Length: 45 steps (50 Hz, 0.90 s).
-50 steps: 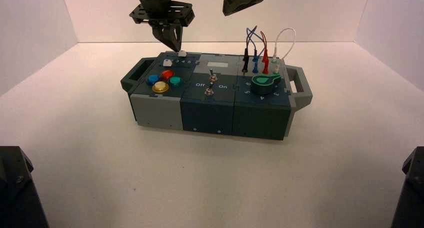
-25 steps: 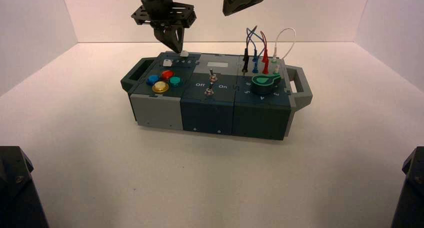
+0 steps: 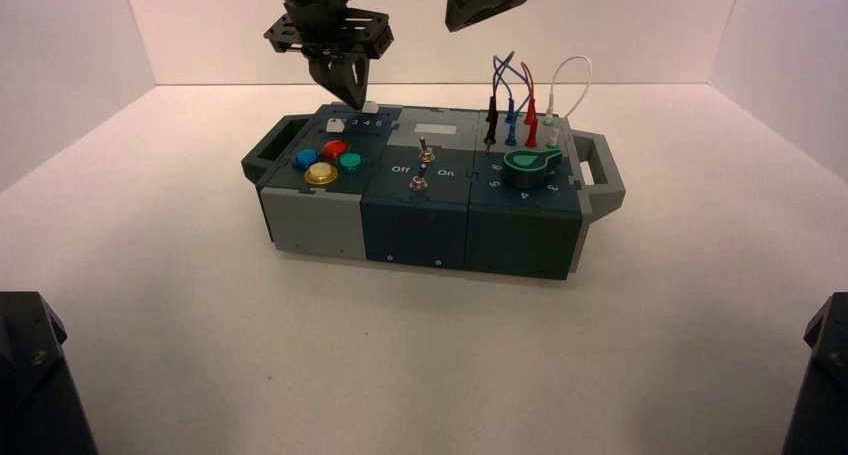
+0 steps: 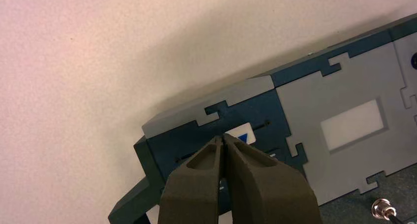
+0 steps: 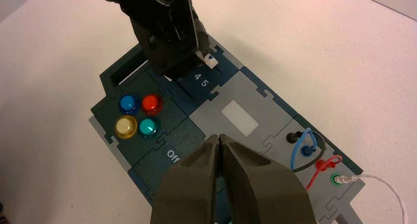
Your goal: Move the top slider to position 4.
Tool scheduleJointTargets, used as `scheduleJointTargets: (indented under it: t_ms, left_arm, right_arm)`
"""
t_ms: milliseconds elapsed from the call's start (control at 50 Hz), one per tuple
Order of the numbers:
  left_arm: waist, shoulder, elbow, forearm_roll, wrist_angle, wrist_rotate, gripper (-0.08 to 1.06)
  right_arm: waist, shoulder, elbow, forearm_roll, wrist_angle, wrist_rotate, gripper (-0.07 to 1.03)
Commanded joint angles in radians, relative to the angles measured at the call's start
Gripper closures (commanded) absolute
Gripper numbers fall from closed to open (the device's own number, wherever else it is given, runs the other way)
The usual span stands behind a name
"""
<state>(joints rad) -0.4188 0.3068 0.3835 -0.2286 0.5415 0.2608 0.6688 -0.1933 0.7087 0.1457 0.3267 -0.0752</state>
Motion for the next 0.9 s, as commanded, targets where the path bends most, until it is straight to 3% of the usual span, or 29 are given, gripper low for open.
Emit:
scheduleJointTargets:
  t_ms: [20,380,720,900]
  left_arm:
    - [-0.009,-0.017,-0.026,-0.002,0.0,0.009,1.01]
    - [-0.006,-0.02,-0.029,0.002,-0.003,0.011,1.01]
    - [0.009,-0.143,0.018,0.057,0.046,0.011,1.01]
    - [0.008,-0.216,0.069,0.063,0.072,0.011,1.01]
  right_arm:
    - [0.003,-0.011,-0.028,0.0,-0.006,0.0,0.99]
    - [0.003,-0.014,-0.026,0.003,-0.006,0.002,0.98]
    - [0.003,-0.032,-0.031,0.0,0.009,0.0,0.99]
    - [0.003,-0.038,-0.035,0.003,0.026,0.002,0.99]
